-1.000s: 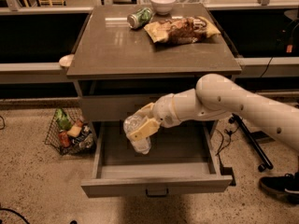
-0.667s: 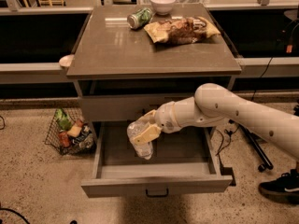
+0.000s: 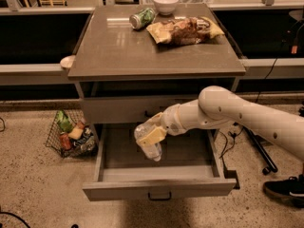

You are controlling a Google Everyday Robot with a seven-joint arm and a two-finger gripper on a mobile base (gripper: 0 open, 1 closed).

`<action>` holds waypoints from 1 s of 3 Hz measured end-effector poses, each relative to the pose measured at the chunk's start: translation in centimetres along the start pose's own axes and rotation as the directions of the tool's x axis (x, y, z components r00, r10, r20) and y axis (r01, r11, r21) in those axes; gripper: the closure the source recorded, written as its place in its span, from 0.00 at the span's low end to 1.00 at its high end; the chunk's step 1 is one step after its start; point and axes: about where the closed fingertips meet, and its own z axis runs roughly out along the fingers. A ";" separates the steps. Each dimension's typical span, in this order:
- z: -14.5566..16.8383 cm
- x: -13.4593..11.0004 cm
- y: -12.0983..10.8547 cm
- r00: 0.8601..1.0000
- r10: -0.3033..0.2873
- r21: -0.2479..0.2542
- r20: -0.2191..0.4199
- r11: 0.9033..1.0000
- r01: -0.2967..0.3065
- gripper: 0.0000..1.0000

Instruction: Place blue plastic bottle into middle drawer

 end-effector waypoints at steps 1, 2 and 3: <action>-0.5 2.6 -3.2 0.999 0.024 0.092 -0.048 0.996 -0.019 1.00; -0.6 5.0 -5.9 0.996 0.049 0.157 -0.073 0.987 -0.037 1.00; 0.1 8.4 -8.4 0.990 0.107 0.204 -0.088 0.975 -0.088 1.00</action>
Offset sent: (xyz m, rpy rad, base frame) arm 0.0651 -0.0790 -0.0685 -0.1554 -0.0355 -0.2231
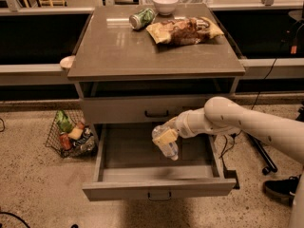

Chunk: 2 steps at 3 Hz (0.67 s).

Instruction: Place blue plastic bottle into middle drawer

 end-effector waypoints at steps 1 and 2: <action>1.2 2.0 -1.1 0.999 0.041 0.016 -0.021 0.999 -0.040 1.00; 2.9 3.9 -2.1 0.996 0.081 0.008 -0.030 0.997 -0.080 1.00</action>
Offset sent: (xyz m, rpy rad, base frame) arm 0.0218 -0.0212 -0.0806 0.0069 0.1082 -0.0884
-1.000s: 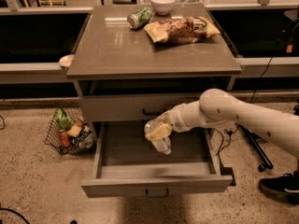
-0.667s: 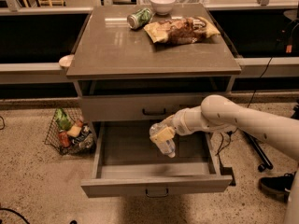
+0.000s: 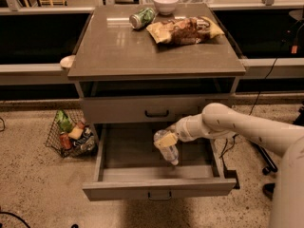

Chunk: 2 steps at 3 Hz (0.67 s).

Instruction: Place blue plastic bottle into middle drawer

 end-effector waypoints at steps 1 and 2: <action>2.0 1.4 -0.7 0.999 0.035 -0.025 -0.005 0.999 -0.035 1.00; 3.9 2.3 -0.8 0.998 0.060 -0.058 -0.010 0.997 -0.060 1.00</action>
Offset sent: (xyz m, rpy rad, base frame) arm 0.0144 0.0129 -0.0651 0.0613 0.1119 0.0020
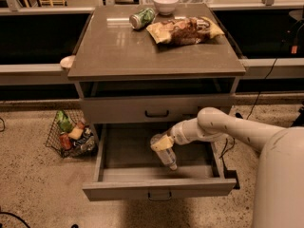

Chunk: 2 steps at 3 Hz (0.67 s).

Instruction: Place blue plastic bottle into middle drawer

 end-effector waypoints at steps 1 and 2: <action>1.4 0.5 -0.1 1.000 0.020 -0.025 0.000 0.999 -0.020 0.90; 2.0 0.7 -0.1 0.999 0.033 -0.034 0.002 0.999 -0.033 0.65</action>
Offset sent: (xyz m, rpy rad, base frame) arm 0.0036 0.0102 -0.0248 0.0395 0.0512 -0.0106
